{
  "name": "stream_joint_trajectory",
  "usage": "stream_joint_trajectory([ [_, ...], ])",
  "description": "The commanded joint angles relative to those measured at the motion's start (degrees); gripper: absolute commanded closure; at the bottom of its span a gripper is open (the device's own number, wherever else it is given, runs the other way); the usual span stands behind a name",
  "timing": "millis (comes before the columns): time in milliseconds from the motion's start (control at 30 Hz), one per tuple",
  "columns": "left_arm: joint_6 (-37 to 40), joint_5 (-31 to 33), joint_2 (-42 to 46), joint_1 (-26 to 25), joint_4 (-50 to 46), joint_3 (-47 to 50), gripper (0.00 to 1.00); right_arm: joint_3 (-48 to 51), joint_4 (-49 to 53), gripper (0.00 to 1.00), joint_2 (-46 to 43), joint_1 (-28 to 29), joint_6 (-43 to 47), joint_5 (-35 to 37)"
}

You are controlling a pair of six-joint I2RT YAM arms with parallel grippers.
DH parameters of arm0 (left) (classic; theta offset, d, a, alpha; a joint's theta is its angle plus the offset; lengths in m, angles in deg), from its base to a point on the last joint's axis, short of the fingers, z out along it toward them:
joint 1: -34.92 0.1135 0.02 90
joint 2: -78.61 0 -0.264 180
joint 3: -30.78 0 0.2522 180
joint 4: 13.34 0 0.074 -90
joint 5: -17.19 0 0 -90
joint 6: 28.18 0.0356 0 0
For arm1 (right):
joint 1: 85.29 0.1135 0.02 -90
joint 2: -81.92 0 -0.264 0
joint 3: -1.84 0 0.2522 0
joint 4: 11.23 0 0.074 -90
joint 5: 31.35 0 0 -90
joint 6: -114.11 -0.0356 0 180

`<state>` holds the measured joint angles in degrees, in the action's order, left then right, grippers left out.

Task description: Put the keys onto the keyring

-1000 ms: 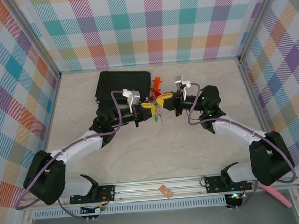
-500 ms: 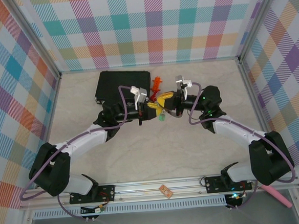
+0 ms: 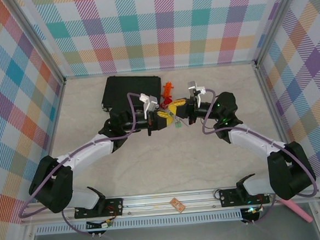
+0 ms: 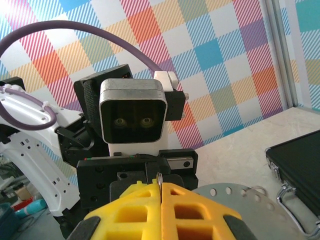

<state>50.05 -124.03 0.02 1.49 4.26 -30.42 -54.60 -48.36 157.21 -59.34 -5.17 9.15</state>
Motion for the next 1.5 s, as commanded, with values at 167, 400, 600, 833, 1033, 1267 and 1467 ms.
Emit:
stream_joint_trajectory([
  [167, 1.89, 1.71, 4.79, 1.94, -2.48, 1.21, 1.00, 1.41, 1.10, 1.00, -4.01, 0.37, 4.06, 1.06],
  [400, 1.66, 2.36, 5.81, 2.75, -3.14, 0.80, 1.00, 1.51, 1.85, 1.00, -3.78, 0.32, 4.43, 0.28],
  [600, 1.88, 3.36, 6.43, 3.52, -4.10, 0.61, 1.00, 1.67, 2.38, 1.00, -3.90, 0.38, 4.84, 0.19],
  [833, 1.67, 5.26, 7.78, 4.49, -3.94, 0.52, 1.00, 2.07, 3.90, 1.00, -3.77, 0.33, 5.98, -0.22],
  [1033, 1.80, 6.02, 8.34, 5.04, -4.34, -0.01, 1.00, 2.30, 6.38, 1.00, -4.11, 0.33, 7.96, -0.12],
  [1267, 3.76, 5.97, 8.37, 5.04, -8.96, -2.08, 1.00, 3.39, 7.91, 0.97, -4.08, 0.25, 9.45, 2.37],
  [1467, 4.57, 6.57, 7.83, 4.96, -11.51, -3.76, 1.00, 4.45, 11.52, 0.68, -4.80, 0.18, 10.94, 4.92],
])
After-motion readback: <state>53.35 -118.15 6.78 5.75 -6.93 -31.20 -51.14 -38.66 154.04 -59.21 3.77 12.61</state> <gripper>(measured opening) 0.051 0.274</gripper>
